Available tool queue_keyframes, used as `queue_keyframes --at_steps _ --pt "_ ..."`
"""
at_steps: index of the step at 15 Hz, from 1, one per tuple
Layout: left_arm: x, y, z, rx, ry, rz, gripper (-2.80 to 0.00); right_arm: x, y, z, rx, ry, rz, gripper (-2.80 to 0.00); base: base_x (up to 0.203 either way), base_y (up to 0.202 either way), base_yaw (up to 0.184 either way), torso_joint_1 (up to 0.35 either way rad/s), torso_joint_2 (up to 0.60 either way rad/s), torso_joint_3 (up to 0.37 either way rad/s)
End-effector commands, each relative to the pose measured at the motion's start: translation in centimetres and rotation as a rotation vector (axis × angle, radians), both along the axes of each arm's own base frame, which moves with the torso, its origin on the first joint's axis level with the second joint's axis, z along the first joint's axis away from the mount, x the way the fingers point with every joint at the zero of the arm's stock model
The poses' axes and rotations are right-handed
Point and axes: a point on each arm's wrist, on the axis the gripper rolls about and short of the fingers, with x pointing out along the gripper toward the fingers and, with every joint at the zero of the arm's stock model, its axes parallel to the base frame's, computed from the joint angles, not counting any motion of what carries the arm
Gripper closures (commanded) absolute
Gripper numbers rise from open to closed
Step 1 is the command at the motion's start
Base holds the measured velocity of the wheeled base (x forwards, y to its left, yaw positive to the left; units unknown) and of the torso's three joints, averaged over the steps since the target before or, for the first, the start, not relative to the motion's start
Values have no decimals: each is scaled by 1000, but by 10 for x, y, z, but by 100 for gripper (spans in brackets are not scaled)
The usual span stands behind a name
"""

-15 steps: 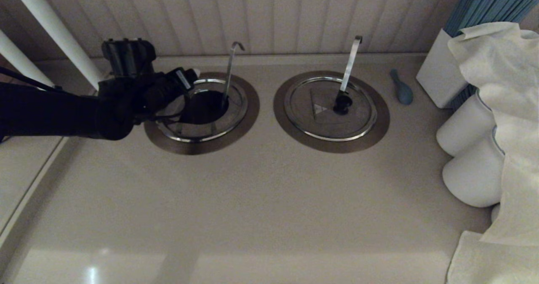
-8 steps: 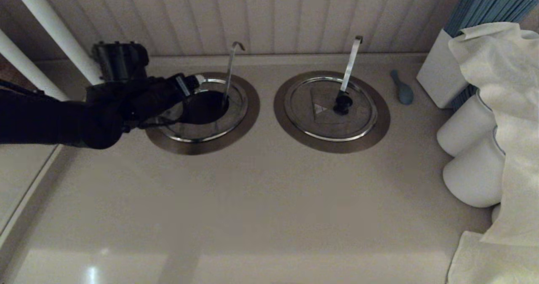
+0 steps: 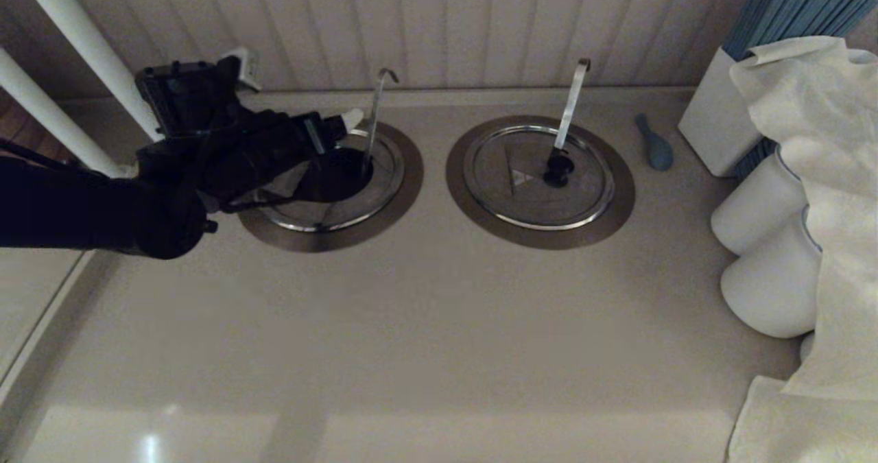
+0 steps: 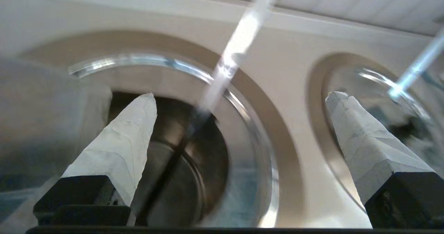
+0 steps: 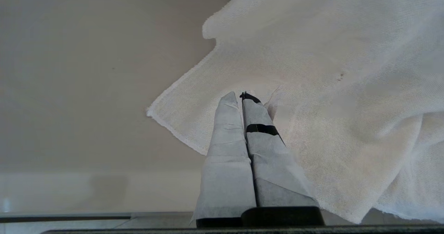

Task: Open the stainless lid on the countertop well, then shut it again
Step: Stir with a spoon

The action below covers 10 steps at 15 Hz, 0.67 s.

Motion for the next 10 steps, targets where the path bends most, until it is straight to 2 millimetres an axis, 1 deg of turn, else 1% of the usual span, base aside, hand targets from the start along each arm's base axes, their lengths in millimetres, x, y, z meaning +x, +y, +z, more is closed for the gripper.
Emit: queue_keyframes --at_steps 1,3,6,8,10 --pt "25 -11 -15 16 20 -14 -280 0 0 0 0 0 0 0 0 0 0 0 0 0" --pt "44 -25 -30 36 42 -35 -280 0 0 0 0 -1 0 0 0 0 0 0 0 0" --pt "65 -35 -46 41 47 -42 -280 0 0 0 0 -1 -1 0 0 0 0 0 0 0" --pt "77 -38 -41 30 9 -33 -280 0 0 0 0 0 0 0 0 0 0 0 0 0" --pt "86 -41 -43 26 -4 -30 -280 0 0 0 0 -1 0 0 0 0 0 0 0 0"
